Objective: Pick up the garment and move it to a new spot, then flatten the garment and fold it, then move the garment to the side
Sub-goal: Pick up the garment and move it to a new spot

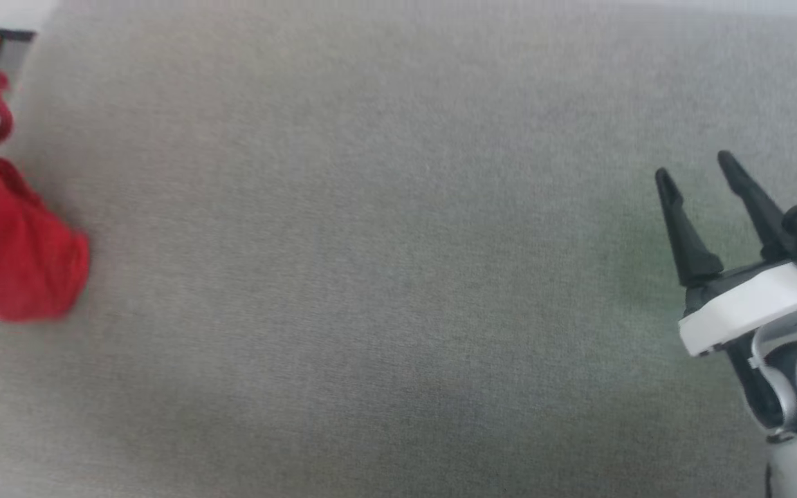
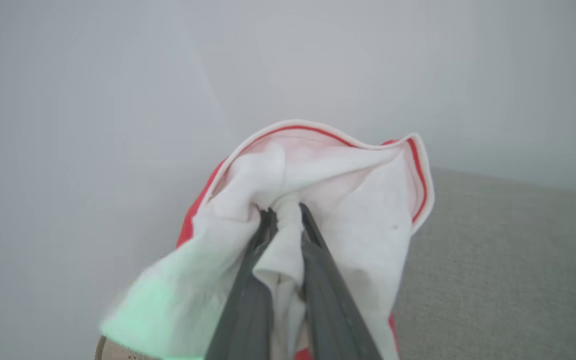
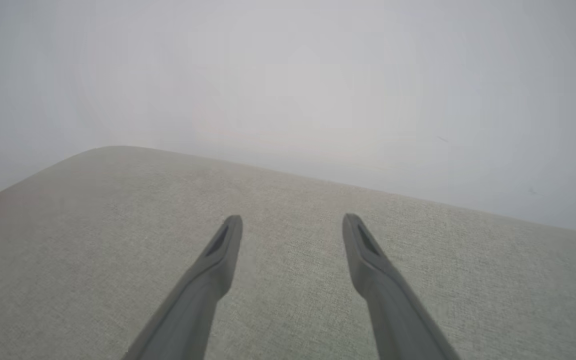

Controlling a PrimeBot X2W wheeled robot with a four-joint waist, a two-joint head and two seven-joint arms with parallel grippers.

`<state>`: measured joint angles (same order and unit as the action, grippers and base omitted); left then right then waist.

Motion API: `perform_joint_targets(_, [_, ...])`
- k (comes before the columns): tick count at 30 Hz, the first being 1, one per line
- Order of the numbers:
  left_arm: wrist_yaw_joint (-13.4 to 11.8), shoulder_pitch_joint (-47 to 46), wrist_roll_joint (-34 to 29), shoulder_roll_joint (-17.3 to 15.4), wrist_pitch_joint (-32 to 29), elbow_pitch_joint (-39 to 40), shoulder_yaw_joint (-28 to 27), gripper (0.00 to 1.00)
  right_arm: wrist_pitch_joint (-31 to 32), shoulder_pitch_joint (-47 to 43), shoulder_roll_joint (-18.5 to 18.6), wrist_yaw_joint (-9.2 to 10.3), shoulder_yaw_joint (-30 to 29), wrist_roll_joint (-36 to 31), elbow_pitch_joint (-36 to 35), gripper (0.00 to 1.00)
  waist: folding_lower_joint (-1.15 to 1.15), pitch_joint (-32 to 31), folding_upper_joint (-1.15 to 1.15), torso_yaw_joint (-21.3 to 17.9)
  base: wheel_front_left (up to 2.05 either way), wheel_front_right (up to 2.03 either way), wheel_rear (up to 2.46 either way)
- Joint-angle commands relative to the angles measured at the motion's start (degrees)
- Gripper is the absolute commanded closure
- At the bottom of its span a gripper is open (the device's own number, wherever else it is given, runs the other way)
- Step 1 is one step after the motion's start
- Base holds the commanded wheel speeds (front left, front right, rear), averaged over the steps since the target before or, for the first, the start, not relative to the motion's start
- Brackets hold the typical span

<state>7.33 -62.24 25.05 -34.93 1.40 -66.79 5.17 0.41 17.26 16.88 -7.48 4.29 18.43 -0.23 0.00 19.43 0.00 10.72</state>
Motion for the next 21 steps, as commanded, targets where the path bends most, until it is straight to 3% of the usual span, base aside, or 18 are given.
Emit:
perform_joint_targets(1, [0.1,-1.48,-0.64,-0.67,0.52,1.17,1.23,1.0,-0.72,-0.85,-0.61,-0.02,0.24,0.26,0.68,0.0,0.0,-3.3,0.0,1.0,0.0,0.0,0.0])
perform_joint_targets(12, [0.14,-5.13,0.12,-2.71,-2.47,10.39,10.22,1.0,-3.27,-2.41,-3.19,-0.01,0.31,1.24,4.6,0.0,0.0,-10.3,0.0,1.14,0.0,0.0,0.0])
perform_joint_targets(21, [0.12,-2.68,4.12,-4.29,-10.19,25.55,16.33,1.0,-5.38,-2.7,-3.84,-0.02,-0.78,1.94,6.46,0.0,0.0,-13.12,0.0,-3.54,0.0,0.0,0.0])
